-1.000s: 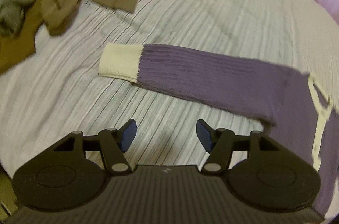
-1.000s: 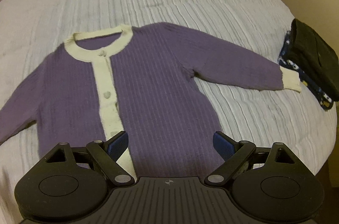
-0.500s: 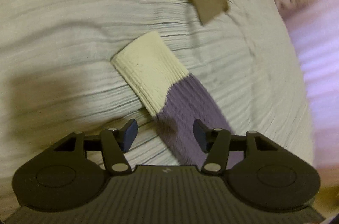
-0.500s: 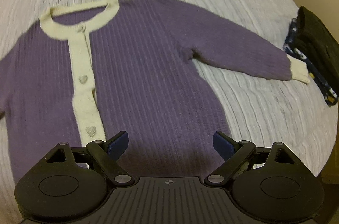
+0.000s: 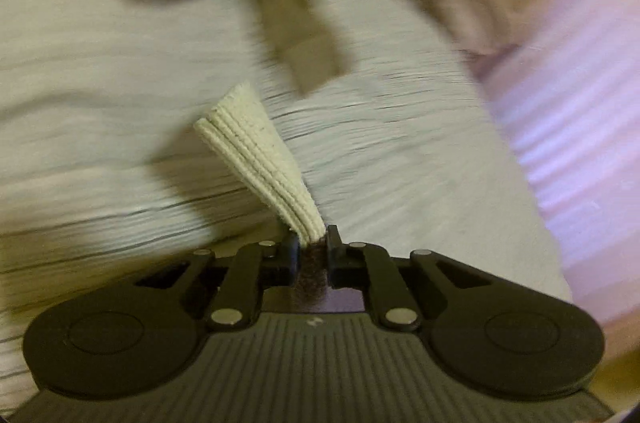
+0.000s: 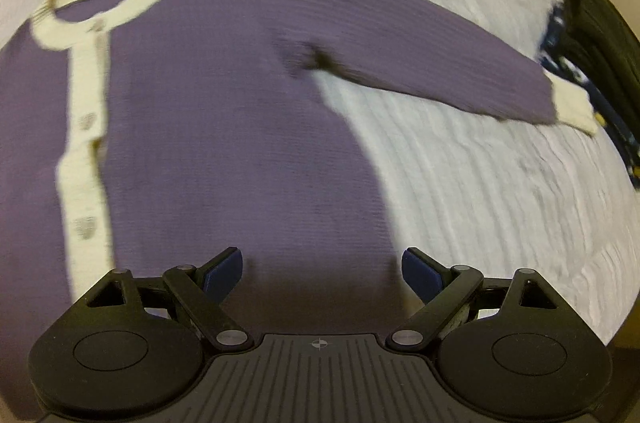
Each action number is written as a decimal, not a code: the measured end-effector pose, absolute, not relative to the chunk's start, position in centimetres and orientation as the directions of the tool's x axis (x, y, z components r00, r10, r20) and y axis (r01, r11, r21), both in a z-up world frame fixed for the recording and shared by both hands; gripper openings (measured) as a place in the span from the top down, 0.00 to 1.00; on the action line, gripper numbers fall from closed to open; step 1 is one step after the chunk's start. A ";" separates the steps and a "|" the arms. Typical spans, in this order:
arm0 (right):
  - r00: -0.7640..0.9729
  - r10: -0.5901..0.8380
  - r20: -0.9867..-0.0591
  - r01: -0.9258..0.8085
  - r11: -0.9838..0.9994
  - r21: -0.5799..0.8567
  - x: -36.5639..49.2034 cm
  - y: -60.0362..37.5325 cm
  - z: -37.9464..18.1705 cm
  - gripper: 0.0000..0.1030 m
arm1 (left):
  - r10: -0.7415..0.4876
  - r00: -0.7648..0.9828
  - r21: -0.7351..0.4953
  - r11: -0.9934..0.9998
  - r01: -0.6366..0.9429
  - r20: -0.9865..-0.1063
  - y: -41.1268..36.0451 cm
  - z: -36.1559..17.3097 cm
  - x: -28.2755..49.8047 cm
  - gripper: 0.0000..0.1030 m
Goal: Fold clothes
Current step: 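Grasp the cuff with the left gripper and fold the sleeve across the body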
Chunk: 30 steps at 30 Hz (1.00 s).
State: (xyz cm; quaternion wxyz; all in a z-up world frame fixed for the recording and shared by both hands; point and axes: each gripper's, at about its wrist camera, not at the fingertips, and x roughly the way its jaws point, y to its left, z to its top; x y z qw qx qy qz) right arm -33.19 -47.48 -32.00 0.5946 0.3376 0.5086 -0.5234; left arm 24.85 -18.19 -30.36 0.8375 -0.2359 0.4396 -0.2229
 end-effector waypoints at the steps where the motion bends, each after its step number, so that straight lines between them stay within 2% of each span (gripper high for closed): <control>1: -0.069 -0.281 -0.957 0.970 0.206 -0.130 -34.2 -47.9 -31.9 0.13 | -0.621 0.512 -0.608 0.763 0.221 -0.594 -19.3 -28.9 23.7 0.92; 5: -0.073 -0.300 -0.951 0.981 0.150 -0.123 -37.6 -49.6 -31.2 0.13 | -0.803 0.413 -0.647 0.593 0.479 -0.430 -25.0 -22.8 17.1 0.92; 7: -0.072 -0.320 -0.945 0.985 0.127 -0.118 -38.9 -50.5 -30.6 0.13 | -0.893 0.279 -0.672 0.449 0.589 -0.352 -28.6 -20.7 12.2 0.92; 9: -0.047 -0.355 -0.934 0.990 0.108 -0.091 -39.7 -51.3 -29.9 0.13 | -0.943 0.085 -0.693 0.296 0.657 -0.322 -32.5 -20.5 6.6 0.89; 10: -0.032 -0.373 -0.927 0.992 0.100 -0.074 -40.0 -51.8 -29.5 0.13 | -0.942 0.003 -0.694 0.250 0.675 -0.337 -34.3 -21.0 3.8 0.84; 12: 0.030 -0.414 -0.910 0.996 0.093 -0.010 -40.1 -52.4 -28.9 0.13 | -0.905 -0.124 -0.688 0.215 0.694 -0.408 -37.6 -23.1 -1.7 0.84; 15: 0.135 -0.467 -0.874 0.990 0.098 0.100 -39.9 -53.3 -28.2 0.13 | -0.787 -0.202 -0.647 0.298 0.702 -0.582 -39.5 -27.7 -7.1 0.84; 17: 0.212 -0.471 -0.856 0.977 0.108 0.183 -39.6 -53.8 -28.2 0.13 | -0.736 -0.208 -0.627 0.352 0.695 -0.644 -38.3 -29.7 -8.3 0.84; 23: 0.450 -0.366 -0.815 0.881 0.030 0.473 -38.7 -55.0 -30.9 0.13 | -0.620 -0.104 -0.473 0.467 0.747 -0.777 -32.9 -31.3 -5.0 0.84; 27: 0.586 -0.268 -0.764 0.765 -0.126 0.631 -37.7 -53.8 -33.4 0.14 | -0.581 -0.030 -0.396 0.515 0.760 -0.813 -30.5 -31.0 -1.9 0.84; 30: 0.648 -0.223 -0.729 0.678 -0.269 0.684 -37.8 -51.9 -35.1 0.27 | -0.570 -0.018 -0.394 0.543 0.742 -0.821 -29.5 -30.8 -1.2 0.84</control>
